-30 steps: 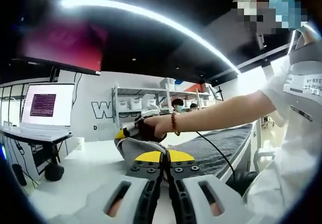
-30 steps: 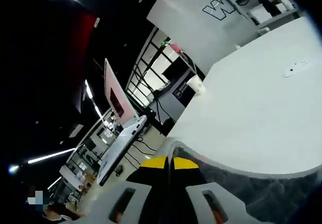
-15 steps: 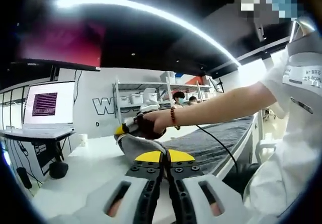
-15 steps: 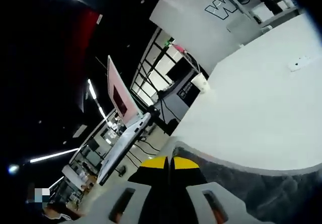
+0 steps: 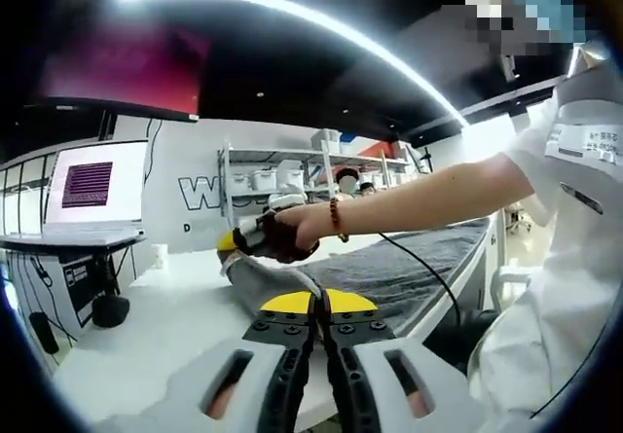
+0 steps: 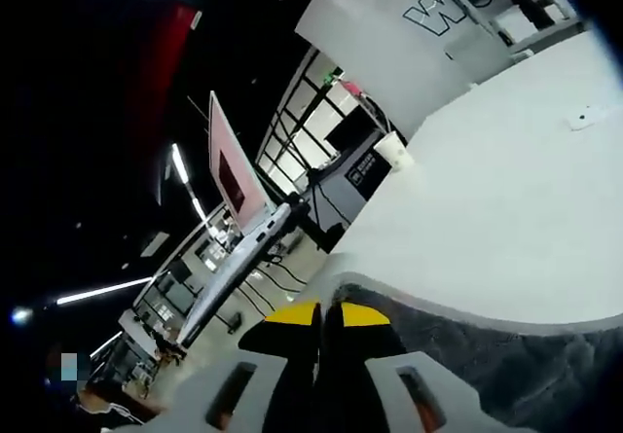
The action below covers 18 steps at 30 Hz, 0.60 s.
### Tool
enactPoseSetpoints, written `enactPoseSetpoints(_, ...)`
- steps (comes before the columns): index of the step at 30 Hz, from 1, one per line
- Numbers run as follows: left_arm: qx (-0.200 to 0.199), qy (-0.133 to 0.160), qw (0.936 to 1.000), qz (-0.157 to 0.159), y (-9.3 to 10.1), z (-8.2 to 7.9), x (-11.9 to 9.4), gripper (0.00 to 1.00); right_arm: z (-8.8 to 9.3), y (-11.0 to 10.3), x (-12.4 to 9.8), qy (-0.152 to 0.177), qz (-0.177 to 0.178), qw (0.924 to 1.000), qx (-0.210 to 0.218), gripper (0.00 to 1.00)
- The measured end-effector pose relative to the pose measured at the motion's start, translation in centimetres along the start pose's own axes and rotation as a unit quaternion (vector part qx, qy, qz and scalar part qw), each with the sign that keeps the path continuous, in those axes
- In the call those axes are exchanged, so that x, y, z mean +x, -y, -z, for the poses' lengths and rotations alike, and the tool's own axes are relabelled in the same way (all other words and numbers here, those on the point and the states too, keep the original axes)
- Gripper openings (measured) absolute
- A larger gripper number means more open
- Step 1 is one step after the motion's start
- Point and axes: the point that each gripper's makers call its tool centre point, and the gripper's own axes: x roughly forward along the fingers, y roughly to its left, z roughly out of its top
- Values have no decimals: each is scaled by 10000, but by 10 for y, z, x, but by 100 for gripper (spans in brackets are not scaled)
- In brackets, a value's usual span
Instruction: Open the folded towel by lifting each exposed corner and separating the folded layers until the towel lies flat within the target outline without major curled edges
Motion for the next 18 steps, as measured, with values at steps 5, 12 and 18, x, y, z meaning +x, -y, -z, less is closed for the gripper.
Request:
enactPoseSetpoints(5, 229, -132, 9996, 12, 2, 2, 0, 3, 7, 0, 9, 47, -32, 10000, 61, 3)
enactPoseSetpoints(12, 505, -486, 9975, 119, 6, 15, -3, 4, 16, 0, 18, 40, -192, 9995, 228, 6)
enactPoseSetpoints(18, 544, -632, 9965, -40, -3, 22, -10, 5, 21, 1, 28, 114, -165, 9997, 121, 8)
